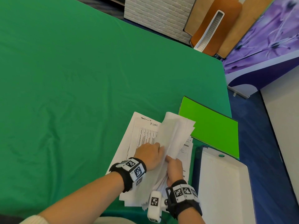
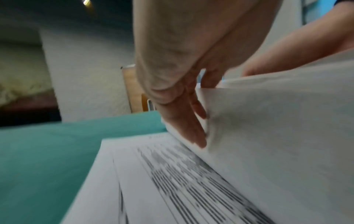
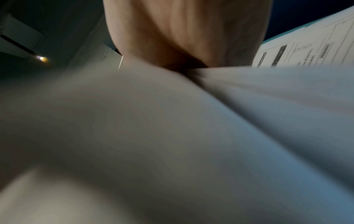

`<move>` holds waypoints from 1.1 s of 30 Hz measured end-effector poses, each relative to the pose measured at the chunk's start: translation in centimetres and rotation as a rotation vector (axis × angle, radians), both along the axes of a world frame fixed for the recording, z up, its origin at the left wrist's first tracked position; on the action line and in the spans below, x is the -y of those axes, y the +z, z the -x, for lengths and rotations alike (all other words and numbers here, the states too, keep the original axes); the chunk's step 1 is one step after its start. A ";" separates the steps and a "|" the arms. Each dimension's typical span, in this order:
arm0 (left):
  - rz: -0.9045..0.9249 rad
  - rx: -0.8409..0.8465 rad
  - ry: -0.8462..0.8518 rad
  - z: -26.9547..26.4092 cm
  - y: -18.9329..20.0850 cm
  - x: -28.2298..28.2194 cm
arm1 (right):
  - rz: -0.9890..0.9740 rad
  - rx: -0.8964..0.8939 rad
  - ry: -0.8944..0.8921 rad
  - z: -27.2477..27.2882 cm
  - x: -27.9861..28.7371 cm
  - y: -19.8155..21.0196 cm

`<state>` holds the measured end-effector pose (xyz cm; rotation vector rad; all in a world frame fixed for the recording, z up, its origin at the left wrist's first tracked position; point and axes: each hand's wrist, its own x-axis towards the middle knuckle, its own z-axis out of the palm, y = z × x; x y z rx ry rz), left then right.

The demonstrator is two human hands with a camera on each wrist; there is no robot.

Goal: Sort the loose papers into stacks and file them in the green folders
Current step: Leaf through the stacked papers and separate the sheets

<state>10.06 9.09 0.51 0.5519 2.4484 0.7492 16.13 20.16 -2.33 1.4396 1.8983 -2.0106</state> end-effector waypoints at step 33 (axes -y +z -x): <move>0.479 -0.329 -0.170 -0.5 1.8 -0.1 | 0.019 0.003 -0.077 0.3 -0.1 -0.6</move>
